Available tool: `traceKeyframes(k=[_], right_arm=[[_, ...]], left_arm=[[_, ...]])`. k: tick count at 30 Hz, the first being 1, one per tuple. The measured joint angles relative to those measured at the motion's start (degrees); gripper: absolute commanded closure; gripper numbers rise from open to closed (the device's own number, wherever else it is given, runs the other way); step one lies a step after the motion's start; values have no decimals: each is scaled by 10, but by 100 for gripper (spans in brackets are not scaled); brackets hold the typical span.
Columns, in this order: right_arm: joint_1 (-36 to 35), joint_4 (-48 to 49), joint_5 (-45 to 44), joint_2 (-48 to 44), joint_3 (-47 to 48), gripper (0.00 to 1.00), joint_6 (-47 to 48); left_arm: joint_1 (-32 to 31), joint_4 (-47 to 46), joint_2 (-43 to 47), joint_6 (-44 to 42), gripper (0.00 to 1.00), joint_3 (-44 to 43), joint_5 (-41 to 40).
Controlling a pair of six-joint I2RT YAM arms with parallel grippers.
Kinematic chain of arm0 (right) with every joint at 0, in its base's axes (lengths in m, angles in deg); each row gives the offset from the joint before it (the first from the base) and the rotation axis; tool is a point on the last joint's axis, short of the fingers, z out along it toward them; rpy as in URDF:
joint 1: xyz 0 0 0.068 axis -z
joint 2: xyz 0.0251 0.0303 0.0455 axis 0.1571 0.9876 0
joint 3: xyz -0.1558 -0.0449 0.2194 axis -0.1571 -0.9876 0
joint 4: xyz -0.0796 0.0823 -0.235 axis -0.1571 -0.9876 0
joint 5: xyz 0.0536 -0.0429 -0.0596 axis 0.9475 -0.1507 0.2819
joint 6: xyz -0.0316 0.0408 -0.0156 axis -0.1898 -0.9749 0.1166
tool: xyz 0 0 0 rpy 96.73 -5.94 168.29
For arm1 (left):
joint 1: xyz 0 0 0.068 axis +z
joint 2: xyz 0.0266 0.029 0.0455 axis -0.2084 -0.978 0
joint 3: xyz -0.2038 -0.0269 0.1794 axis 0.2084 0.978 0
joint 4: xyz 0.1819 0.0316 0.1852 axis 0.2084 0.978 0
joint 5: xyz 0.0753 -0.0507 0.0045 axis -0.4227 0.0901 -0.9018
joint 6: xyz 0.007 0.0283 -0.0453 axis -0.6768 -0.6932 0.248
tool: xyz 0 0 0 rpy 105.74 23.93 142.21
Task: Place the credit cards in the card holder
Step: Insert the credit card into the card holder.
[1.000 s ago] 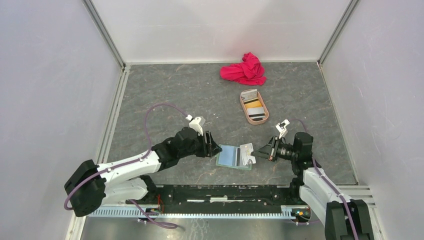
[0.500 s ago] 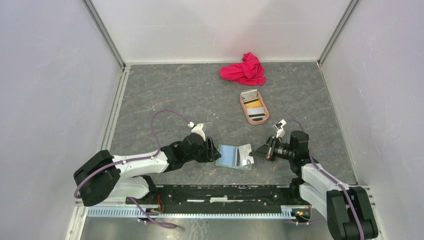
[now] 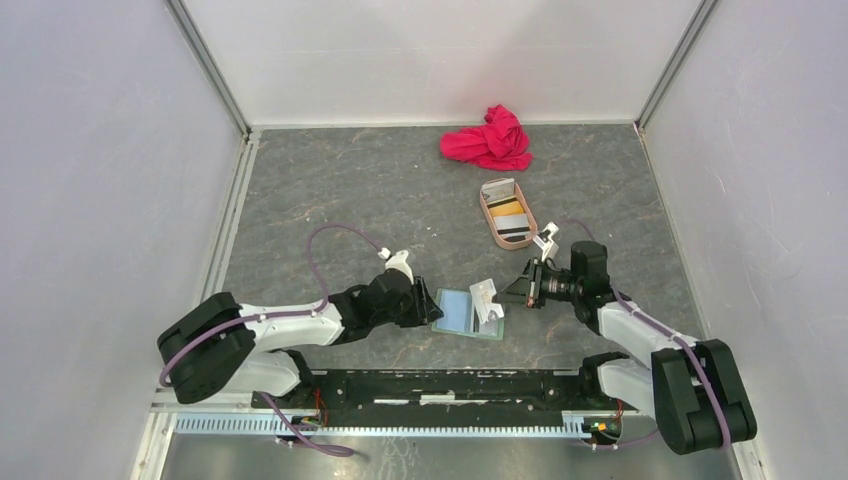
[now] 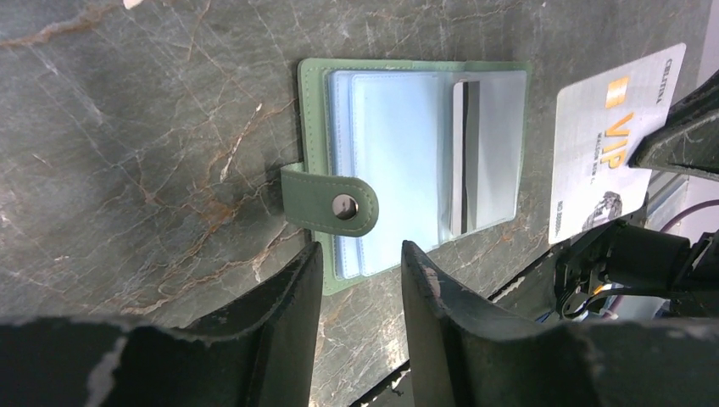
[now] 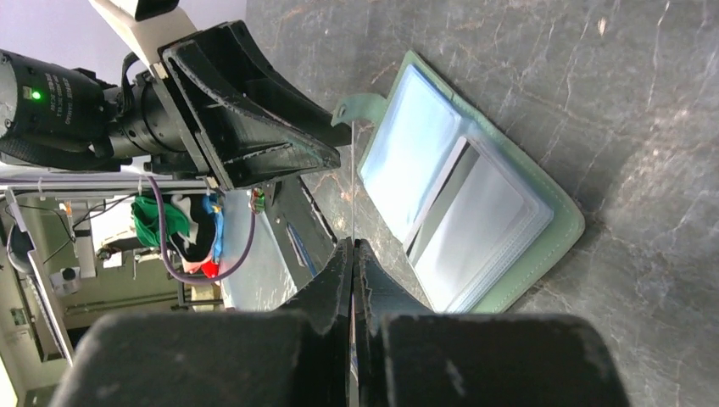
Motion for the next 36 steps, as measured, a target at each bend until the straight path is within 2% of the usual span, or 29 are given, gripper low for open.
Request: traceKeyframes(k=[7,14,25,36], right_arm=[[-9,6,0,-3,-36,100,-5],[-18,5,-13,15,-41,100,-2],[-20,5,-34,50,-41,100,6],[-15,-9,-49,65,-39,100,10]], left_arm=[[-11,0,-31,11,52,0,0],[-28,17,-46,15,46,-20,-16],[-31,39,-56,15,51,-38,-21],[-35,-2,-88,15,55,-44,3]])
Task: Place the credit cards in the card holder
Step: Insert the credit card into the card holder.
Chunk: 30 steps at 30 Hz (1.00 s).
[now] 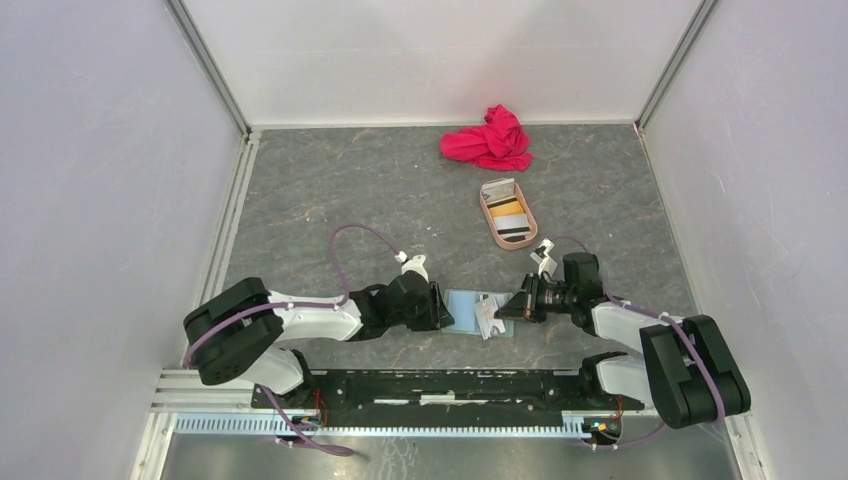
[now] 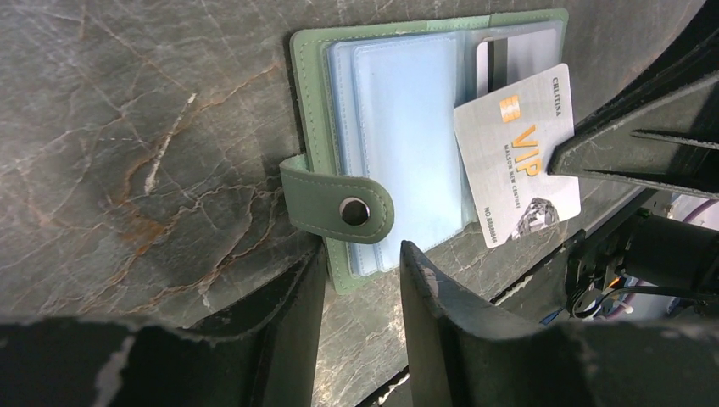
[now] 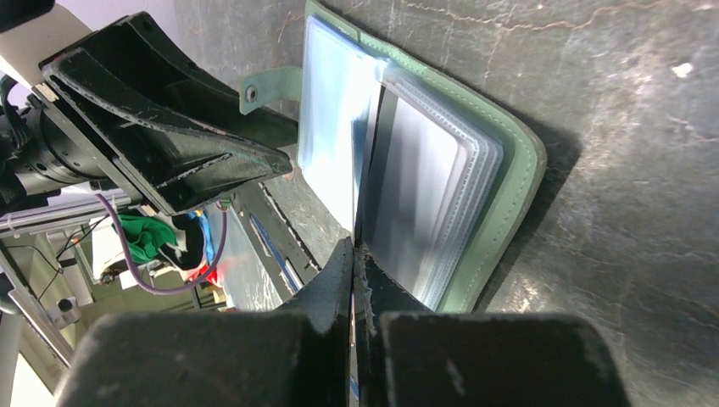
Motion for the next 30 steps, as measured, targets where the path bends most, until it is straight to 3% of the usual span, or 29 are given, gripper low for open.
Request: traceKeyframes(k=[30], right_arm=[[45,-12,-13,5,11,100,18]], left_arm=[[-8,-58,-40,0,58,-6,28]])
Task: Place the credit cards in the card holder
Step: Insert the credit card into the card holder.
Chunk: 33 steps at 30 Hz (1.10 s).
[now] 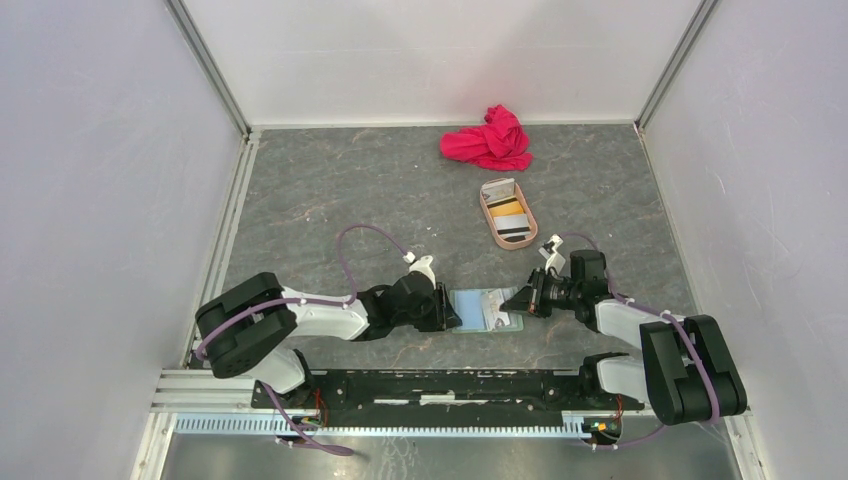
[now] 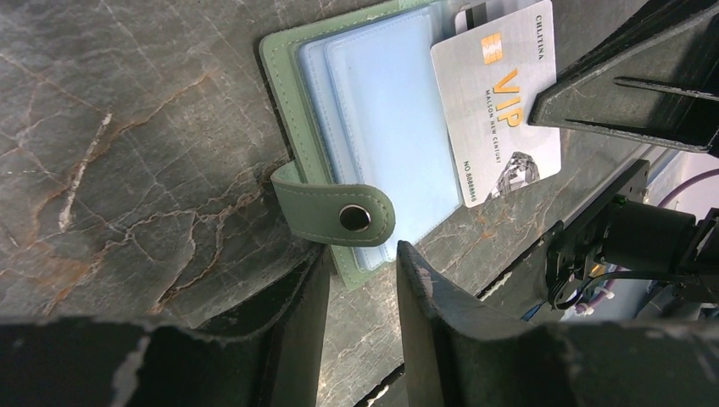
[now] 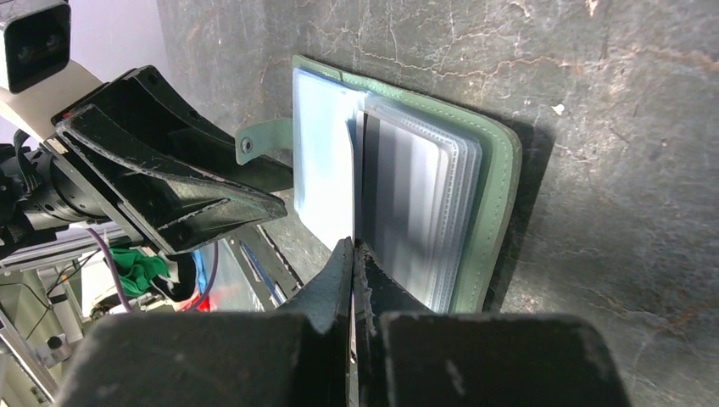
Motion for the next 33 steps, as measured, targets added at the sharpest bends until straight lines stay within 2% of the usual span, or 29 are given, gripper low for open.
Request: traceKeyframes(k=[33], right_arm=[[11,-3,-7,32,10,100,14]], left_arm=[[-1,-22,-17,0,58,-5,10]])
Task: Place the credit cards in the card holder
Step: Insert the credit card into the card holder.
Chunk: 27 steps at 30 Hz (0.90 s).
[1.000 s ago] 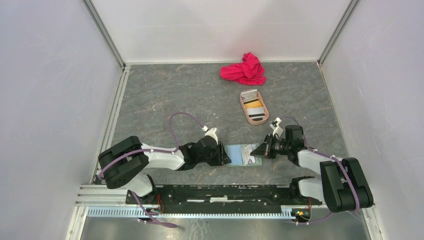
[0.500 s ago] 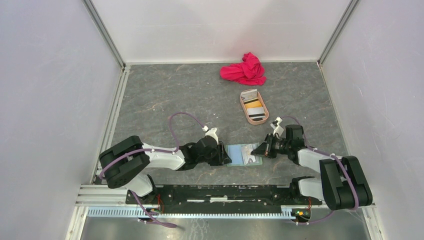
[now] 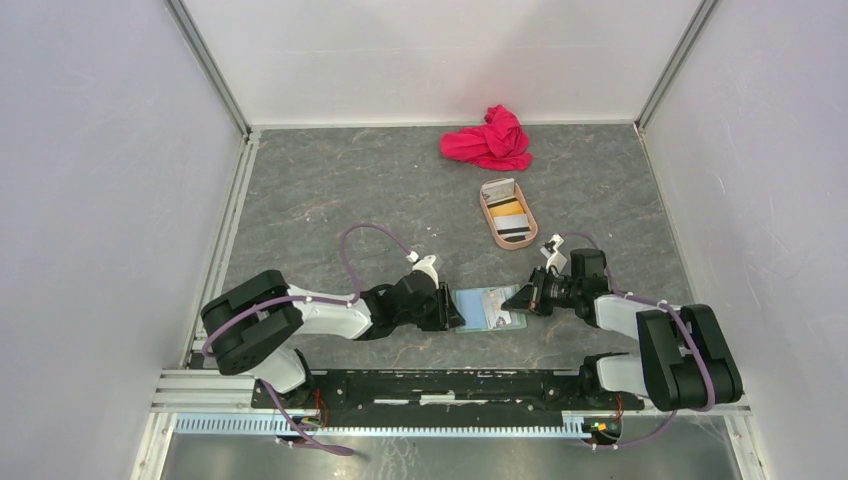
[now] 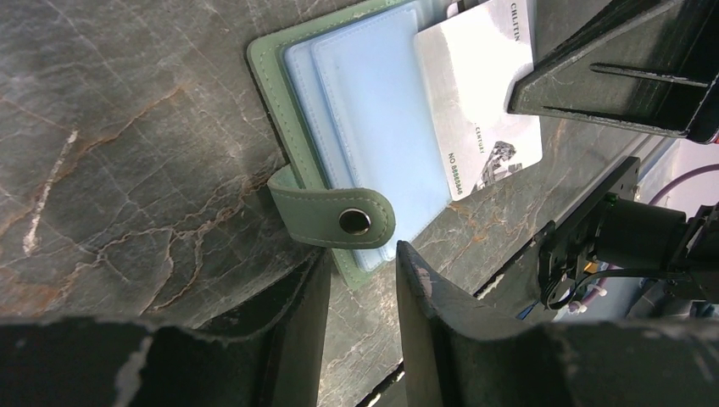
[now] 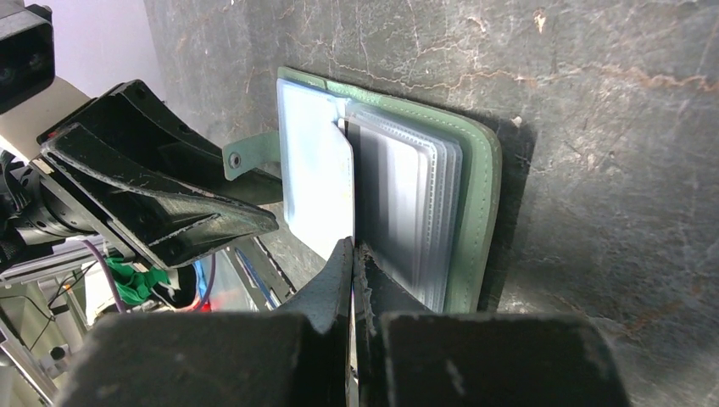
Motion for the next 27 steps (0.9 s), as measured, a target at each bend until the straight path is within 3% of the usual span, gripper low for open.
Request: traceKeyframes(k=[27], right_arm=[[0,35,10,23,7,100,-2]], left_arm=[[0,-3,-12,0,58,-9,10]])
